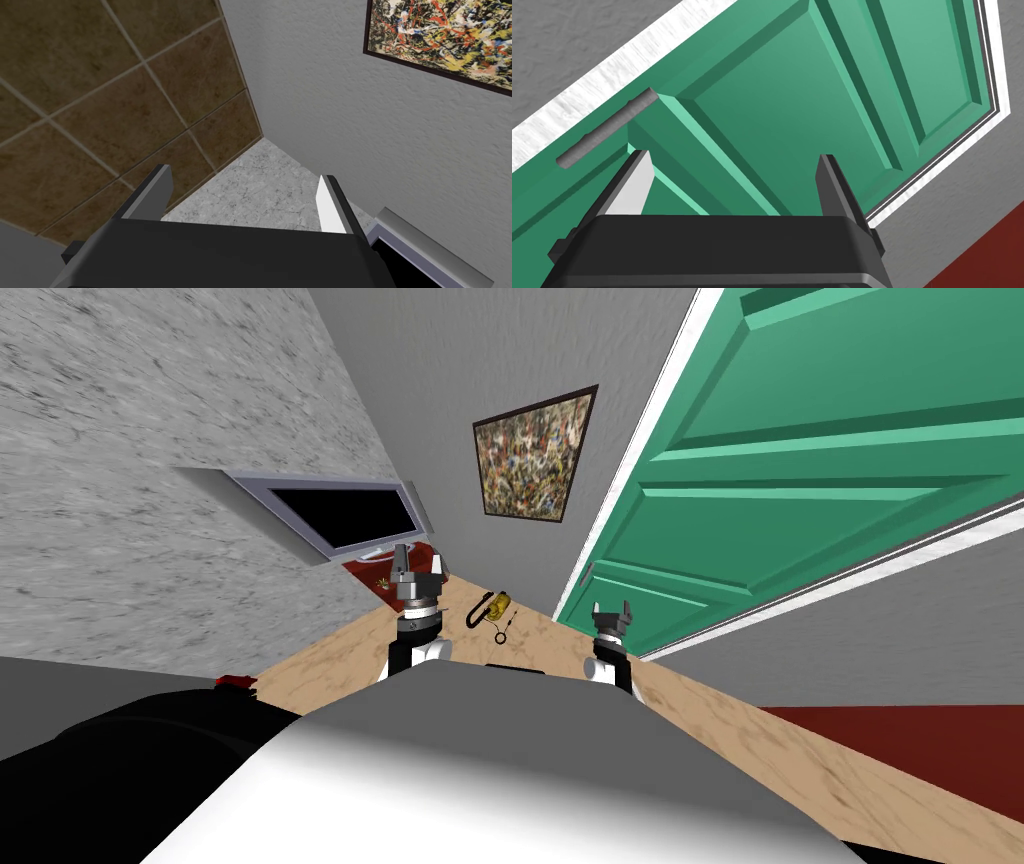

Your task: Pull the door open

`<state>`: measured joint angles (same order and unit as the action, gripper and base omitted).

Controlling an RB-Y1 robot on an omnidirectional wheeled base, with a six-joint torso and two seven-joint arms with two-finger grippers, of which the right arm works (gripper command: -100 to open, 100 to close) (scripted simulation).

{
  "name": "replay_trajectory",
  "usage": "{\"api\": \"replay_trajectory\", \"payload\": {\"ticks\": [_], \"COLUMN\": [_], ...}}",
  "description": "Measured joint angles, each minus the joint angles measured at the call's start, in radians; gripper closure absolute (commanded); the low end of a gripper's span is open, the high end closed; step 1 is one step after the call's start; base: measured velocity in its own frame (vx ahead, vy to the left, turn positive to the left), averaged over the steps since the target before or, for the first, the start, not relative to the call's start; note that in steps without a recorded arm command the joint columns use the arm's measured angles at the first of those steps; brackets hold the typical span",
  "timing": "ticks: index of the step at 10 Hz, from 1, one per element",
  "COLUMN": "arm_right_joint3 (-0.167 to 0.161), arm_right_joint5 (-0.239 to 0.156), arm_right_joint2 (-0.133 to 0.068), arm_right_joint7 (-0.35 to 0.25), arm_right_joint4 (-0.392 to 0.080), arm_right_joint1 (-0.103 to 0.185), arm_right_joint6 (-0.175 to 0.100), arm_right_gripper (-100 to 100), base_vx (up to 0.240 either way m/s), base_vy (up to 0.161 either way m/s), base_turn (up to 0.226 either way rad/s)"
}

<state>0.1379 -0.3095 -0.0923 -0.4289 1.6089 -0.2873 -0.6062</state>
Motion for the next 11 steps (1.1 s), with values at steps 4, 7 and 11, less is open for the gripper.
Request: {"api": "replay_trajectory", "payload": {"ticks": [4, 7, 11], "arm_right_joint3": [0.028, 0.048, 0.082], "arm_right_joint5": [-0.059, -0.096, -0.163], "arm_right_joint2": [-0.003, -0.005, -0.014], "arm_right_joint7": [-0.088, -0.143, -0.248], "arm_right_joint4": [-0.082, -0.164, -0.273], "arm_right_joint1": [0.021, 0.058, 0.088], "arm_right_joint6": [-0.023, -0.047, -0.080], "arm_right_gripper": [-100, -100, -100], "base_vx": [0.034, 0.032, 0.044], "base_vy": [-0.062, -0.073, -0.086], "base_turn": [0.127, 0.187, 0.150]}}
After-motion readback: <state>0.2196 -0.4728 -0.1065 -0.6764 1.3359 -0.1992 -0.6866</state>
